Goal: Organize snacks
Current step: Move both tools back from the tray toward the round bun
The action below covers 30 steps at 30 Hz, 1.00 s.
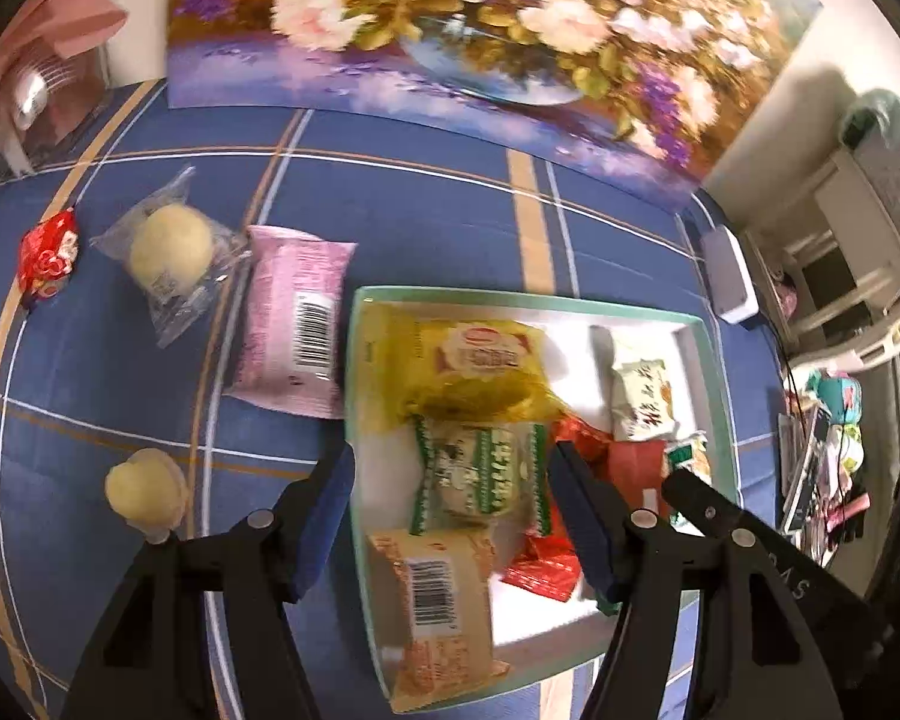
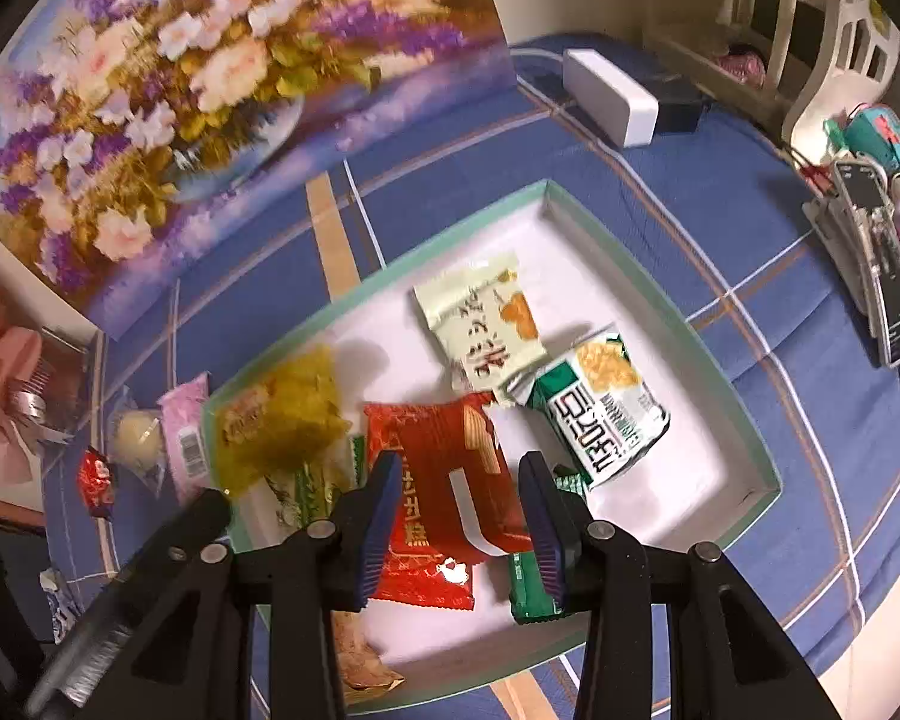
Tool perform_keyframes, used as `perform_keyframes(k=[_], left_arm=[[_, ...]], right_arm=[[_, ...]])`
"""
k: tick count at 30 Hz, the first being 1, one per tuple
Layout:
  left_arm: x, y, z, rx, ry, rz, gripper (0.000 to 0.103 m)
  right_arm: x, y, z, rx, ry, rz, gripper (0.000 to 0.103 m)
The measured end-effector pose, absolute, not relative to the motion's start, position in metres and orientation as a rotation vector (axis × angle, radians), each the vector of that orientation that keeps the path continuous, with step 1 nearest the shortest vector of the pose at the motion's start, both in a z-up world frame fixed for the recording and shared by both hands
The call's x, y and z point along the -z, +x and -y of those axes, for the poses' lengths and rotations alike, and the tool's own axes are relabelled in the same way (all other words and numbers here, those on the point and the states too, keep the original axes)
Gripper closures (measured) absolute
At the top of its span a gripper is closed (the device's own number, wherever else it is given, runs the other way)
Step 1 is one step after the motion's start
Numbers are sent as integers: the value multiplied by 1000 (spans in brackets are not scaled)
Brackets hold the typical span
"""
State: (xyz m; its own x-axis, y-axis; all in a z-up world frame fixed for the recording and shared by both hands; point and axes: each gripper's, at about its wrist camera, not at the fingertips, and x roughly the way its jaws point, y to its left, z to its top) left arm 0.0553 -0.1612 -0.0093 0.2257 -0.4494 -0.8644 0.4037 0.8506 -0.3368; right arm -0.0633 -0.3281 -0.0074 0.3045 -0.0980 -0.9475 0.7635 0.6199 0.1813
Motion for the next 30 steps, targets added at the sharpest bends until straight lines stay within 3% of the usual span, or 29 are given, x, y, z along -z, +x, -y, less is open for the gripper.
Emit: perform_keyframes(k=[5, 6, 9, 11, 15, 21, 30], left_arm=[[11, 67, 144, 525, -62, -1195, 30], [12, 69, 140, 512, -62, -1193, 29], [18, 75, 126, 457, -56, -1187, 11], [20, 80, 113, 408, -60, -1169, 11], [24, 88, 90, 317, -54, -1134, 11], [36, 102, 58, 166, -58, -1124, 11], [34, 105, 29, 101, -146, -1113, 11]], right_arm=[[12, -60, 325, 633, 702, -1144, 59], [13, -59, 324, 634, 699, -1149, 55], [13, -58, 322, 644, 691, -1153, 36], [11, -56, 319, 641, 675, -1154, 35], [6, -52, 308, 645, 625, -1136, 10], [-6, -44, 288, 592, 599, -1095, 0], [-21, -28, 260, 526, 512, -1072, 0]])
